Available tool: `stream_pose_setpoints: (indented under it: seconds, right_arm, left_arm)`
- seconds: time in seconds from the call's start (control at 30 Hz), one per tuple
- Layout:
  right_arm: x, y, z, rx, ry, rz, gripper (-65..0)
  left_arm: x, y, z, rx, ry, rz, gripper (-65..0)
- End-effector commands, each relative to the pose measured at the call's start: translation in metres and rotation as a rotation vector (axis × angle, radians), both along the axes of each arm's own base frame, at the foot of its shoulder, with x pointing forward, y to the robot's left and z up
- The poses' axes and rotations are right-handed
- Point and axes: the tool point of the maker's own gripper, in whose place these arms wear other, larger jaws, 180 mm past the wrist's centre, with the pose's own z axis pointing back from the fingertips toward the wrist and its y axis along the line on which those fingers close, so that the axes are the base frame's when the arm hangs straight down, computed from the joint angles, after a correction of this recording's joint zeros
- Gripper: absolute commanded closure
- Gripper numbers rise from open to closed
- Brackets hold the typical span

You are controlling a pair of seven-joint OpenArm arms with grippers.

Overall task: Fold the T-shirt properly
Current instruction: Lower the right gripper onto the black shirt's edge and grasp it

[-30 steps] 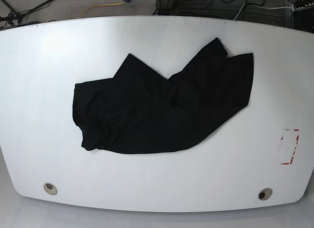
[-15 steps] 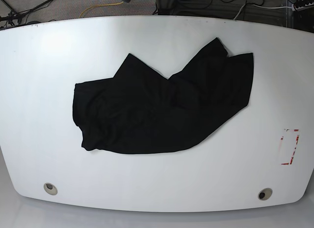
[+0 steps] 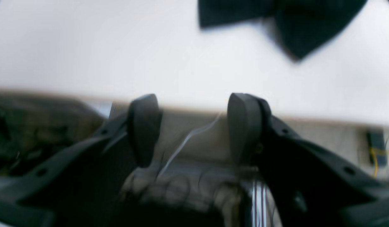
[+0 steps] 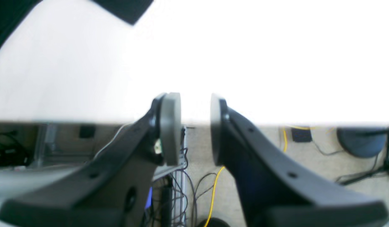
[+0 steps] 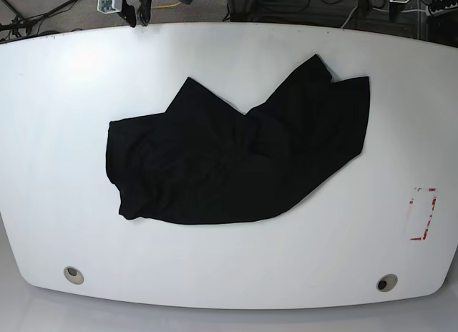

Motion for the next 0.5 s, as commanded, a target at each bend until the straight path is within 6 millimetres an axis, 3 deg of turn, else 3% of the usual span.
stream_pose_setpoints:
  seconds: [0.0,0.2,0.33,0.47]
  right_arm:
    - [0.016,0.001,0.007,-0.008,-0.024,0.018,-15.9]
    - [0.065,0.003,0.003,-0.025,-0.024,0.066,-16.2]
    - [0.096,0.013,0.004,-0.031,-0.018,0.156,-16.3]
    - [0.126,0.018,0.008,-0.05,-0.004,0.21,-26.2]
  left_arm:
    - [0.003,0.0,0.009,0.004,-0.035,-0.001,-32.8]
    - [0.019,0.0,0.012,0.005,-0.082,0.003,-42.2]
    - [0.028,0.0,0.015,0.004,-0.11,0.003,-44.7]
    - [0.039,0.001,0.017,0.01,-0.143,0.002,-44.7]
